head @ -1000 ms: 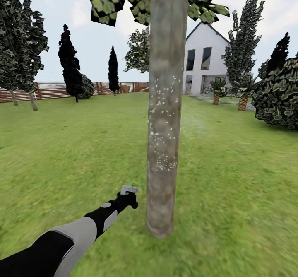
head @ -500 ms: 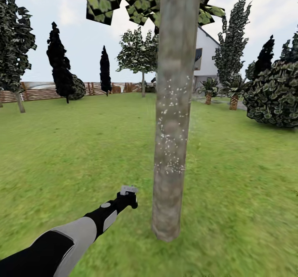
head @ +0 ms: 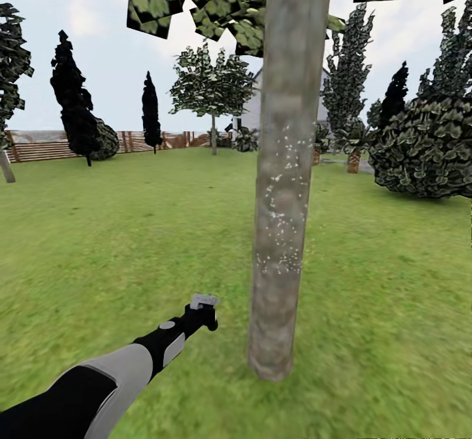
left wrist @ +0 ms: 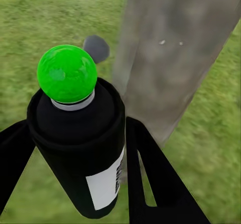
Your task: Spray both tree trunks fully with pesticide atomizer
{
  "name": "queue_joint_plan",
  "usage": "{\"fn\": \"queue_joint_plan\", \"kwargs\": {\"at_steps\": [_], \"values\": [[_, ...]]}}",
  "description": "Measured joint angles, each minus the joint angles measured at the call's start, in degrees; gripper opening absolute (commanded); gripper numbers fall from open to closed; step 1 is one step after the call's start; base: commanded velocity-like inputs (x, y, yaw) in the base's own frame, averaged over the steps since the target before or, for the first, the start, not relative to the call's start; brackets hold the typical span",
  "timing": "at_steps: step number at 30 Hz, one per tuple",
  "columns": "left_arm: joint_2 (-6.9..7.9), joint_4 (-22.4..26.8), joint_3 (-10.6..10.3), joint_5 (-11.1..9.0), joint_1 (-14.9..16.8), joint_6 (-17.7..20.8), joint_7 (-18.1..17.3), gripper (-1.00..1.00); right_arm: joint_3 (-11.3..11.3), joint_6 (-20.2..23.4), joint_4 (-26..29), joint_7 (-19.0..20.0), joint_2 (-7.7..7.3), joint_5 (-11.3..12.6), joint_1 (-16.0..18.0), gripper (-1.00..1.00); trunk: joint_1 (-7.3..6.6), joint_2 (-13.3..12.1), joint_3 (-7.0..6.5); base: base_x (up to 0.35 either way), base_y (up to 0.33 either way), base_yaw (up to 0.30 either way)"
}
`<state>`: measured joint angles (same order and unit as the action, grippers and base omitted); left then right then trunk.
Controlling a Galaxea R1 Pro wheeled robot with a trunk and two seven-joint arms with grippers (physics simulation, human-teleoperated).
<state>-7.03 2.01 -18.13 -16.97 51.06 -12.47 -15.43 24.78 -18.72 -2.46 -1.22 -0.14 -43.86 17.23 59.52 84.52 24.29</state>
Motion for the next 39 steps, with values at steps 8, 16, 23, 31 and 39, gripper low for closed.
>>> {"fn": "queue_joint_plan", "kwargs": {"at_steps": [8, 16, 23, 31, 39], "values": [[0.0, 0.0, 0.0, 0.0, 0.0, 0.0, 0.0, -1.0, 0.0, 0.0, -0.1, 0.1, 0.02, -0.1, 0.0, 1.0, 0.0, 0.0, -0.29, 0.0, 0.35, -0.228], [0.0, 0.0, 0.0, 0.0, 0.0, 0.0, 0.0, -1.0, 0.0, 0.0, -0.1, 0.1, 0.05, -0.1, 0.0, 1.0, 0.0, 0.0, -0.63, 0.0, 0.35, -0.244], [0.0, 0.0, 0.0, 0.0, 0.0, 0.0, 0.0, -1.0, -0.1, 0.0, -0.1, 0.1, 0.05, -0.1, 0.0, 1.0, 0.0, 0.0, -0.92, 0.05, 0.346, -0.245], [0.0, 0.0, 0.0, 0.0, 0.0, 0.0, -0.1, -1.0, -0.1, 0.0, -0.1, 0.1, 0.05, -0.1, 0.0, 1.0, 0.0, 0.0, -1.26, 0.137, 0.325, -0.245], [0.35, 0.0, 0.1, 0.0, 0.0, 0.0, -0.1, -1.0, -0.1, 0.0, -0.1, 0.1, 0.05, -0.1, 0.0, 1.0, 0.0, 0.0, -1.51, 0.084, 0.322, -0.162]]}}
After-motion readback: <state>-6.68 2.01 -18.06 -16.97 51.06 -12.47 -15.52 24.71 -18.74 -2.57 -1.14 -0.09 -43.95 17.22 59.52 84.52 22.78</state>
